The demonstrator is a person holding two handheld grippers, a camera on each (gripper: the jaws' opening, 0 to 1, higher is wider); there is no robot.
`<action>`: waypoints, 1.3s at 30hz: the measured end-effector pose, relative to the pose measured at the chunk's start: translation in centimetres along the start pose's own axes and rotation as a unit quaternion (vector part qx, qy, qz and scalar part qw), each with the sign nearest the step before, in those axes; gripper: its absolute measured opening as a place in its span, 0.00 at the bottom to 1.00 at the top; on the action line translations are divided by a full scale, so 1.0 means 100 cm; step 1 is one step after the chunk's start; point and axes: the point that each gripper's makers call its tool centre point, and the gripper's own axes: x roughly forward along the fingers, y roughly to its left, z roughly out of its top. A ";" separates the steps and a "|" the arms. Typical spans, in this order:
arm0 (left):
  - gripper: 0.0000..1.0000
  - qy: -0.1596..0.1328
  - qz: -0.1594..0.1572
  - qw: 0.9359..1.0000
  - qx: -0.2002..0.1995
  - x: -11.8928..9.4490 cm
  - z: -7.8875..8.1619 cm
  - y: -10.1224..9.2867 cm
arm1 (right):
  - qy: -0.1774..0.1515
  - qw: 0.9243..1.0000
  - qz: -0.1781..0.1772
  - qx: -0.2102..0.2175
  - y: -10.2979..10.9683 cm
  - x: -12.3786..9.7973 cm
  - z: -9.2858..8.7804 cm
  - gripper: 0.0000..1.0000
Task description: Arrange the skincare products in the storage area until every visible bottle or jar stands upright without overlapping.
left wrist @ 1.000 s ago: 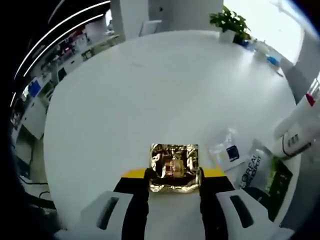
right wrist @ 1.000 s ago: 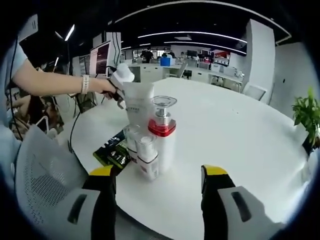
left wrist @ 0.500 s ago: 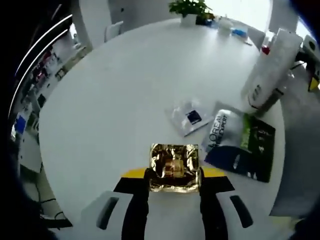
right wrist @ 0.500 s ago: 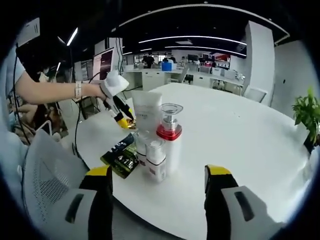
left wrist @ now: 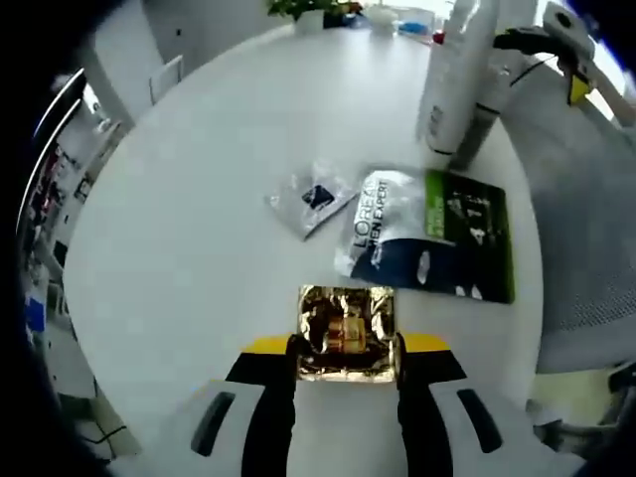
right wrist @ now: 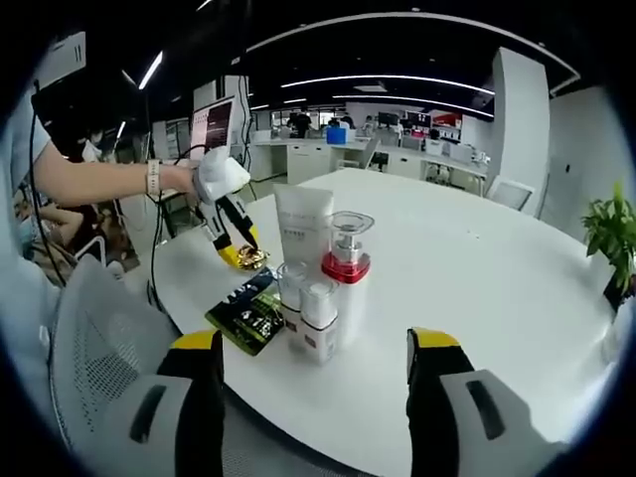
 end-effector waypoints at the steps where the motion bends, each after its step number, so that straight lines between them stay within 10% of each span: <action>1: 0.36 0.002 -0.002 1.000 0.000 0.001 -0.001 -0.001 | 0.001 1.000 0.000 0.000 0.000 0.000 0.000 0.76; 20: 0.37 0.003 -0.038 0.996 0.082 0.014 -0.005 -0.006 | 0.008 1.000 0.000 -0.003 0.003 0.000 -0.003 0.75; 39: 0.49 -0.005 -0.062 0.998 0.006 0.007 -0.005 -0.009 | 0.009 1.000 -0.004 0.003 -0.001 0.002 -0.005 0.75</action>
